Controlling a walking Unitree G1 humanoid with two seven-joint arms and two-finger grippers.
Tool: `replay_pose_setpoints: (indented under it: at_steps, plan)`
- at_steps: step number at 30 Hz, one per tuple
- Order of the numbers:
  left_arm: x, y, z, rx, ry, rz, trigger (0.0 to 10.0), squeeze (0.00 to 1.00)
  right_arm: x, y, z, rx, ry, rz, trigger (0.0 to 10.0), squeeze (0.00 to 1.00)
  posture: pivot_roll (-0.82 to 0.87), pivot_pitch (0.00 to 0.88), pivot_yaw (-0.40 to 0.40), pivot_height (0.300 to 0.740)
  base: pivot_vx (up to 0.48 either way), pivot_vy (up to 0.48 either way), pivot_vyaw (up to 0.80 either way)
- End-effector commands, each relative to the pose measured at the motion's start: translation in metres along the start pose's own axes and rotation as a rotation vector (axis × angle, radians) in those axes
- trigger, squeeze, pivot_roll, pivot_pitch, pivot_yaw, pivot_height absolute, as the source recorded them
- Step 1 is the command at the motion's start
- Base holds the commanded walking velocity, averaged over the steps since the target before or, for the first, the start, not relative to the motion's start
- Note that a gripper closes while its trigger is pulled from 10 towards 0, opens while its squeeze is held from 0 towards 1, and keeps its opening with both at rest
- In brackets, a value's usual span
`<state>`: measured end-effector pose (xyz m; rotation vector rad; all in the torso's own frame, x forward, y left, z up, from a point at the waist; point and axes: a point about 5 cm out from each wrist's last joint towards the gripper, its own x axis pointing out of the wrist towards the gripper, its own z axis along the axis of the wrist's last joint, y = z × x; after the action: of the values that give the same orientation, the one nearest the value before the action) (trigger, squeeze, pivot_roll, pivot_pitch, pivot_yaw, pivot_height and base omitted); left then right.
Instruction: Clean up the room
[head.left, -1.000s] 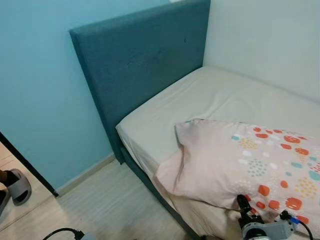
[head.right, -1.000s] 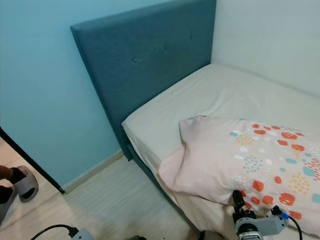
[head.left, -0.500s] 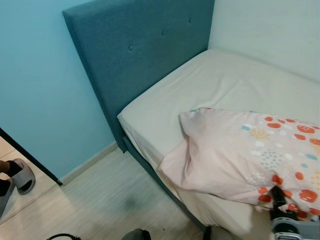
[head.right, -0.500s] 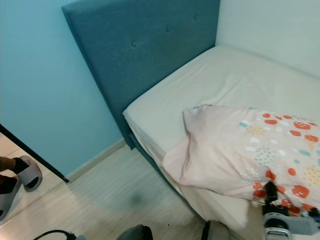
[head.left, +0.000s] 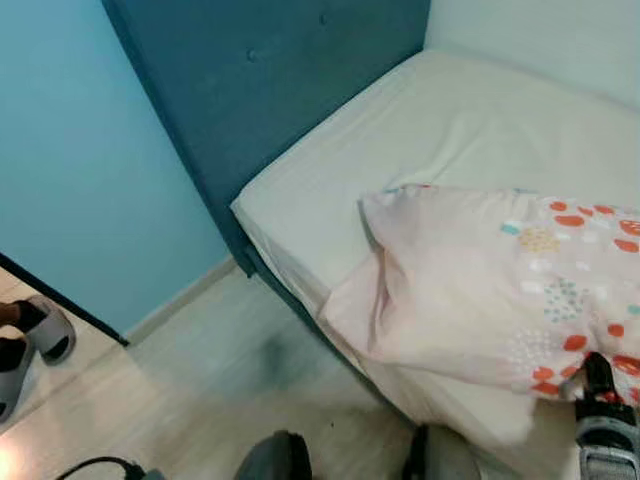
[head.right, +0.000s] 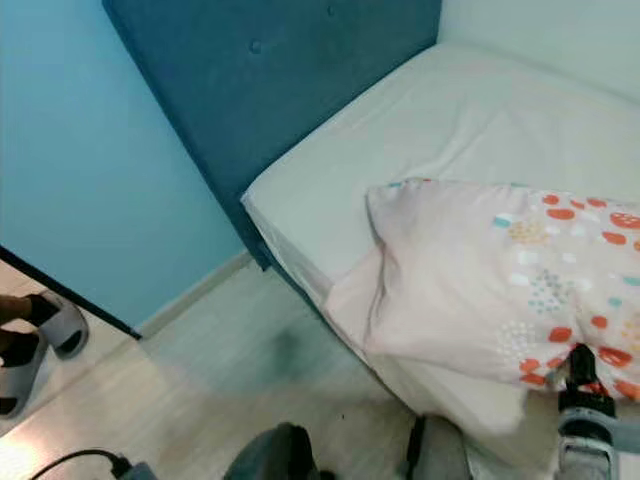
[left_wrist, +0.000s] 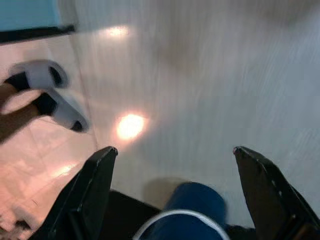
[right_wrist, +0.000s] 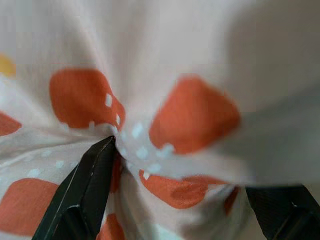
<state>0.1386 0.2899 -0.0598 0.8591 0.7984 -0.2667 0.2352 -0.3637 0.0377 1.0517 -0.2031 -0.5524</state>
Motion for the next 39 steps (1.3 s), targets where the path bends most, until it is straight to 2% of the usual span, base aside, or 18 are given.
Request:
replay_pose_setpoints:
  at_steps: [1, 2, 5, 11, 12, 15, 16, 19, 21, 24, 29, 30, 32, 34, 35, 37, 38, 39]
  plan:
    - [-0.006, 0.009, -0.009, -0.003, 0.005, 0.013, 10.0, 0.00, 0.002, 0.003, -0.011, -0.001, 0.066, -0.013, 10.0, 0.00, 0.29, 0.395, 0.167, 0.630, 0.000, 0.000, 0.00]
    - [-0.006, 0.009, -0.009, -0.003, 0.005, 0.013, 10.0, 0.00, 0.002, 0.003, -0.011, -0.001, 0.066, -0.013, 10.0, 0.00, 0.29, 0.395, 0.167, 0.630, 0.000, 0.000, 0.00]
    - [-0.004, 0.032, 0.002, 0.011, -0.065, 0.066, 10.0, 0.00, 0.014, 0.023, -0.017, 0.024, 0.108, 0.035, 10.0, 0.00, 0.31, 0.423, 0.175, 0.630, 0.000, 0.000, 0.00]
    - [-0.003, 0.043, 0.009, 0.018, -0.103, 0.089, 10.0, 0.00, 0.022, 0.039, -0.024, 0.039, 0.140, 0.083, 10.0, 0.00, 0.32, 0.434, 0.180, 0.630, 0.000, 0.000, 0.00]
    - [-0.002, 0.045, 0.012, 0.021, -0.115, 0.094, 10.0, 0.00, 0.025, 0.046, -0.028, 0.039, 0.159, 0.092, 2.5, 0.00, 0.32, 0.434, 0.178, 0.630, 0.000, 0.000, 0.00]
    - [-0.002, 0.045, 0.015, 0.026, -0.129, 0.094, 10.0, 0.00, 0.028, 0.053, -0.037, 0.003, 0.215, 0.075, 2.5, 0.00, 0.31, 0.432, 0.176, 0.630, 0.000, 0.000, 0.00]
    - [-0.001, 0.042, 0.017, 0.028, -0.133, 0.091, 10.0, 0.00, 0.032, 0.063, -0.042, -0.007, 0.234, 0.101, 0.0, 0.00, 0.31, 0.422, 0.167, 0.630, 0.000, 0.000, 0.00]
    - [-0.001, 0.041, 0.017, 0.028, -0.132, 0.089, 10.0, 0.00, 0.034, 0.067, -0.042, 0.001, 0.231, 0.116, 0.0, 0.00, 0.31, 0.415, 0.164, 0.630, 0.000, 0.000, 0.00]
    - [-0.002, 0.038, 0.015, 0.025, -0.125, 0.085, 10.0, 0.00, 0.038, 0.078, -0.038, 0.012, 0.211, 0.160, 0.0, 0.00, 0.31, 0.406, 0.161, 0.630, 0.000, 0.000, 0.00]
    - [-0.002, 0.038, 0.015, 0.025, -0.125, 0.085, 10.0, 0.00, 0.038, 0.078, -0.038, 0.012, 0.211, 0.160, 0.0, 0.00, 0.31, 0.406, 0.161, 0.630, 0.000, 0.000, 0.00]
    - [0.004, 0.033, 0.016, 0.001, -0.080, 0.096, 10.0, 0.00, 0.053, 0.106, -0.015, -0.019, 0.130, 0.231, 0.0, 0.00, 0.28, 0.341, 0.124, 0.630, 0.000, 0.000, 0.00]
    - [0.007, 0.034, 0.021, -0.010, -0.083, 0.107, 10.0, 0.00, 0.057, 0.114, -0.011, -0.069, 0.127, 0.250, 0.0, 0.00, 0.27, 0.319, 0.108, 0.630, 0.000, 0.000, 0.00]
    - [0.007, 0.034, 0.021, -0.010, -0.083, 0.107, 10.0, 0.00, 0.057, 0.114, -0.011, -0.069, 0.127, 0.250, 0.0, 0.00, 0.27, 0.319, 0.108, 0.630, 0.000, 0.000, 0.00]
    - [0.017, 0.037, 0.039, -0.044, -0.103, 0.136, 10.0, 0.00, 0.064, 0.136, 0.002, -0.181, 0.103, 0.292, 0.0, 0.00, 0.23, 0.264, 0.083, 0.630, 0.000, 0.000, 0.00]
    - [0.017, 0.037, 0.039, -0.044, -0.103, 0.136, 10.0, 0.00, 0.064, 0.136, 0.002, -0.181, 0.103, 0.292, 0.0, 0.00, 0.23, 0.264, 0.083, 0.630, 0.000, 0.000, 0.00]
    - [0.026, 0.039, 0.057, -0.071, -0.122, 0.153, 10.0, 0.00, 0.070, 0.151, 0.016, -0.286, 0.067, 0.304, 0.0, 0.00, 0.21, 0.232, 0.068, 0.630, 0.000, 0.000, 0.00]
    - [0.026, 0.039, 0.057, -0.071, -0.122, 0.153, 10.0, 0.00, 0.070, 0.151, 0.016, -0.286, 0.067, 0.304, 0.0, 0.00, 0.21, 0.232, 0.068, 0.630, 0.000, 0.000, 0.00]
    - [0.029, 0.039, 0.064, -0.082, -0.131, 0.159, 10.0, 0.00, 0.071, 0.157, 0.023, -0.338, 0.051, 0.310, 0.0, 0.00, 0.19, 0.210, 0.059, 0.630, 0.000, 0.000, 0.00]
